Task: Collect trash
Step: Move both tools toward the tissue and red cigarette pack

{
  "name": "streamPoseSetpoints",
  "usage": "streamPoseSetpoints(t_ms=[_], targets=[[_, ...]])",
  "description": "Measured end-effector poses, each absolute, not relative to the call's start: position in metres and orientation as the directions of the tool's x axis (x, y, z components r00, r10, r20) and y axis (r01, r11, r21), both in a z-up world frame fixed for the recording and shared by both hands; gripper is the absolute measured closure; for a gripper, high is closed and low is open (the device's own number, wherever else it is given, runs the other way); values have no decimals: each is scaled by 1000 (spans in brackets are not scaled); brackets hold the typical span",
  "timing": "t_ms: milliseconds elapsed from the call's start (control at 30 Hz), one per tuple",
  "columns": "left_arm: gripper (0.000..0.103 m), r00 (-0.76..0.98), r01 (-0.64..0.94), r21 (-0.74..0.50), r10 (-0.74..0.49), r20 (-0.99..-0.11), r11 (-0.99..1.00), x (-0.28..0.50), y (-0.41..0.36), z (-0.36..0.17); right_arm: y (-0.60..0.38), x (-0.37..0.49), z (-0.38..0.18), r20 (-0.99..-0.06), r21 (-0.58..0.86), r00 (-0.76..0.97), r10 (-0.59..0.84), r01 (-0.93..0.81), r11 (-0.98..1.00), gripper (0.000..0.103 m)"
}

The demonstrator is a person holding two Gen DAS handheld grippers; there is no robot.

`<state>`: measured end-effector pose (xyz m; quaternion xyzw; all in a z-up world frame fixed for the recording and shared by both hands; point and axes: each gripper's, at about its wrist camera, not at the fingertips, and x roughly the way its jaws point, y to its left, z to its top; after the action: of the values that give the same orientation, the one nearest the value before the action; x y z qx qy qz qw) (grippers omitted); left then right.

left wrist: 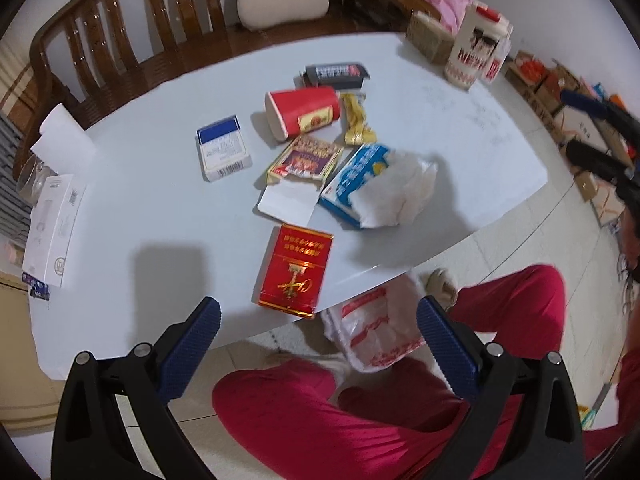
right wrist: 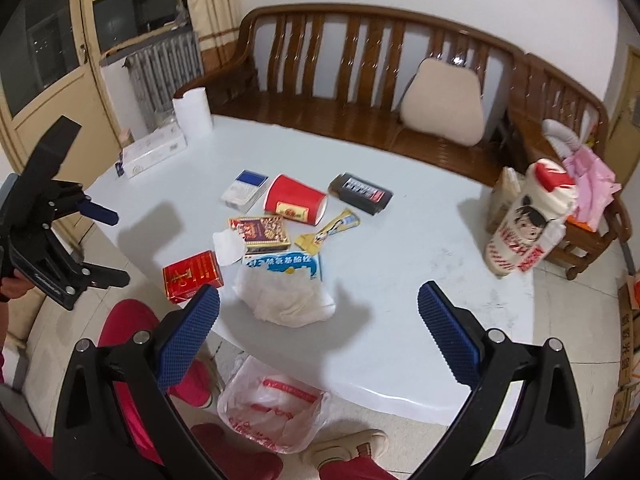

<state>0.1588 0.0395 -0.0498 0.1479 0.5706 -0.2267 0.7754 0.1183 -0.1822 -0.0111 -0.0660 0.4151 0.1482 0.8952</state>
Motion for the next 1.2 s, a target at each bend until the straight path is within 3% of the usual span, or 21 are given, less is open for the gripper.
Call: streamPoseSetpoints(t_ms=[833, 1200], targets=[[7, 112, 637, 24, -63, -992, 770, 200, 10, -147, -146, 179, -128, -905, 27, 363, 221, -471, 882, 5], [7, 56, 630, -2, -49, -997, 777, 212, 10, -184, -132, 200, -168, -918, 66, 307, 250, -505, 861, 5]])
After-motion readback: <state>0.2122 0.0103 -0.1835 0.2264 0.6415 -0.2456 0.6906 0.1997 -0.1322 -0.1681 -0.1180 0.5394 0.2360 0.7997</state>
